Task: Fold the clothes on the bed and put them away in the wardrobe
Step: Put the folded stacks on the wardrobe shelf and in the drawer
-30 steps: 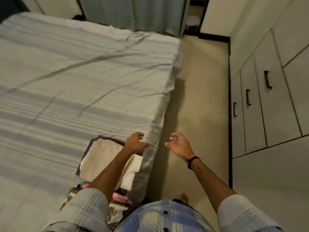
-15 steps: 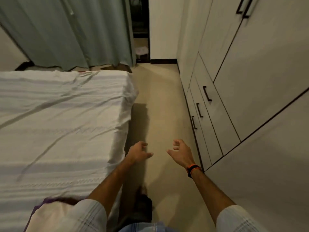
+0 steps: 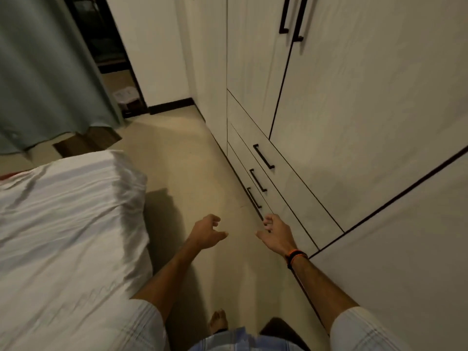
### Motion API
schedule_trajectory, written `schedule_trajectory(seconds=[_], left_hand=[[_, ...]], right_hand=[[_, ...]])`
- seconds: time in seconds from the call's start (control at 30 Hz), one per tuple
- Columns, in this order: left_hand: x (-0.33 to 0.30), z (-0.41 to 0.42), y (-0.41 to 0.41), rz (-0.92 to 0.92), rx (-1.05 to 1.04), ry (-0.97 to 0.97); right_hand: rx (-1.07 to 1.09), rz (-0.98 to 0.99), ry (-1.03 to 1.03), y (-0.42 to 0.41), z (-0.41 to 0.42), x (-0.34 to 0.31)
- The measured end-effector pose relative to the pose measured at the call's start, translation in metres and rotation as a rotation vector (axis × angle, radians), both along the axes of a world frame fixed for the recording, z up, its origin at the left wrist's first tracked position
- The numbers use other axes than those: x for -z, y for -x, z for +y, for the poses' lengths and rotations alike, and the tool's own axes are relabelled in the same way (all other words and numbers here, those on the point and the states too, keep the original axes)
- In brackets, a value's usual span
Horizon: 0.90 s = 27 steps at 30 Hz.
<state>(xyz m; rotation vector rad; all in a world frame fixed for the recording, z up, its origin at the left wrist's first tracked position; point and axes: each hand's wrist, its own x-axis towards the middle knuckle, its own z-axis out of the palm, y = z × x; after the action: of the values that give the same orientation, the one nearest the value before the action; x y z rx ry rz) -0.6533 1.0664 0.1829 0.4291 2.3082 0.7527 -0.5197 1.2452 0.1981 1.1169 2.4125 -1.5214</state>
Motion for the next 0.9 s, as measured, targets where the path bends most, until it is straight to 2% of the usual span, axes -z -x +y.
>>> schedule_trajectory(seconds=[0.37,0.7,0.9], left_hand=[[0.012,0.086,0.128,-0.007,0.181,0.042],[0.012,0.179,0.223,-0.007,0.265,0.095],[0.019,0.233,0.268,-0.029,0.421,0.124]], right_hand=[[0.161,-0.010,0.037,0.106,0.060,0.021],[0.219,-0.036,0.101,0.199,0.132,0.034],[0.211,-0.108,0.067,0.244,0.165,0.049]])
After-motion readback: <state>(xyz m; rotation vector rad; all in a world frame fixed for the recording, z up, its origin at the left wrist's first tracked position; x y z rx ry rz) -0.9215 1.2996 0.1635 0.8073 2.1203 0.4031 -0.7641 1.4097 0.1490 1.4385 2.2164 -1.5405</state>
